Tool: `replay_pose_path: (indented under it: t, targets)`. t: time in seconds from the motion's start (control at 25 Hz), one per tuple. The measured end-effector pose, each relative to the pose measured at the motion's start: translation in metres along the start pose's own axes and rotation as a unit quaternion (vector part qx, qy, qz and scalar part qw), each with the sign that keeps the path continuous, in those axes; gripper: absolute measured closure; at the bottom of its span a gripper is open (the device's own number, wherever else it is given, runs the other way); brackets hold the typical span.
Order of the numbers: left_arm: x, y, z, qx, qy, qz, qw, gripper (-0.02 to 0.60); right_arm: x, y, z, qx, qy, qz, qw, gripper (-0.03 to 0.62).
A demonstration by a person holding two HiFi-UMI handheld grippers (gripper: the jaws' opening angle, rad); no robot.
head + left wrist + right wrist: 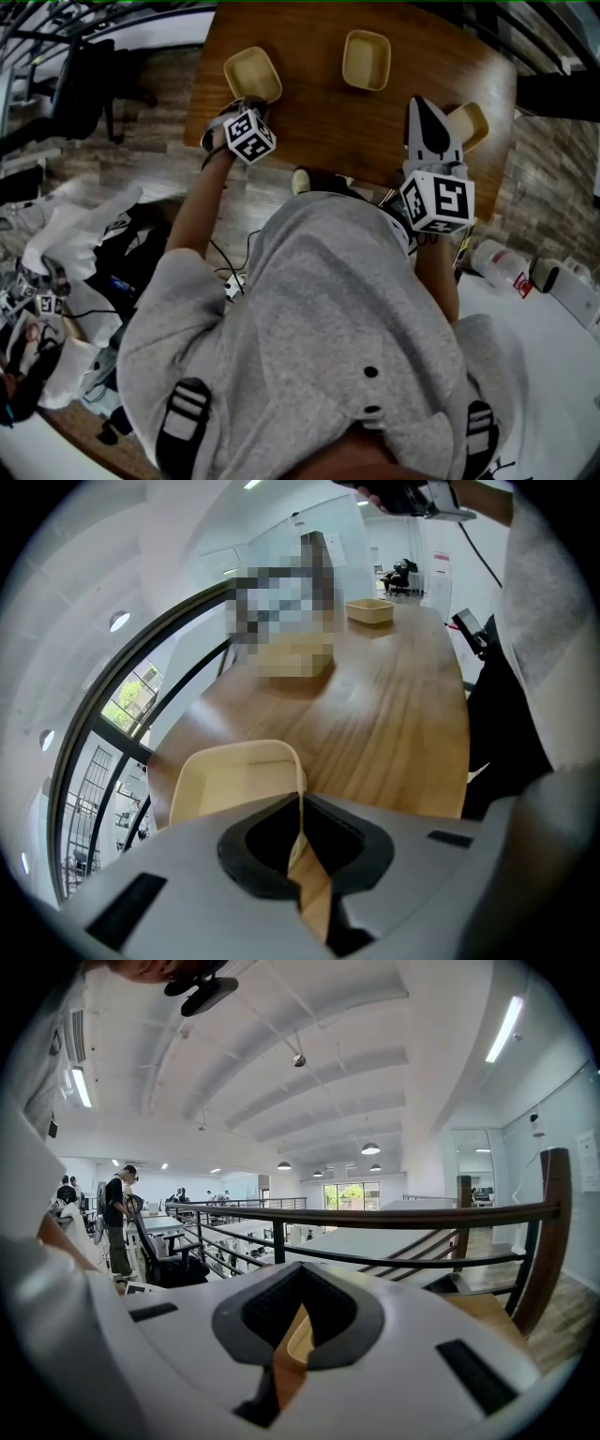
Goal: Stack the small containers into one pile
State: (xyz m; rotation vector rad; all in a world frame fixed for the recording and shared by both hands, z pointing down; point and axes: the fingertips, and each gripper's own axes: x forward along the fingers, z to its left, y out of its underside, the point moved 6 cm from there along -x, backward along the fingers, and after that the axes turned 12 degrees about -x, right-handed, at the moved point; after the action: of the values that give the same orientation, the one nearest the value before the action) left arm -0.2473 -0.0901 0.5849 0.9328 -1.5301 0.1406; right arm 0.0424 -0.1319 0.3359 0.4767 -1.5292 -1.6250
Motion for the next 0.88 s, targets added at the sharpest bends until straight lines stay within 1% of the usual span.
replay_pose_path:
  t: [0.2,0.36,0.68,0.88]
  targets:
    - [0.000,0.001,0.000,0.009,-0.001,0.007,0.9999,0.558,-0.002,-0.002,-0.002,0.000,0.003,-0.005,1.000,0.585]
    - [-0.004,-0.004,0.003,0.017,-0.004,0.006,0.9998,0.558,-0.005,-0.003,-0.005,0.002,0.006,-0.007,1.000,0.585]
    - [-0.012,-0.019,0.006,0.038,-0.010,-0.001,0.9992,0.558,-0.016,-0.002,-0.011,0.009,0.015,-0.011,1.000,0.585]
    - [-0.015,-0.036,0.006,0.059,-0.020,-0.008,0.9980,0.558,-0.022,-0.002,-0.020,0.008,0.021,-0.014,1.000,0.583]
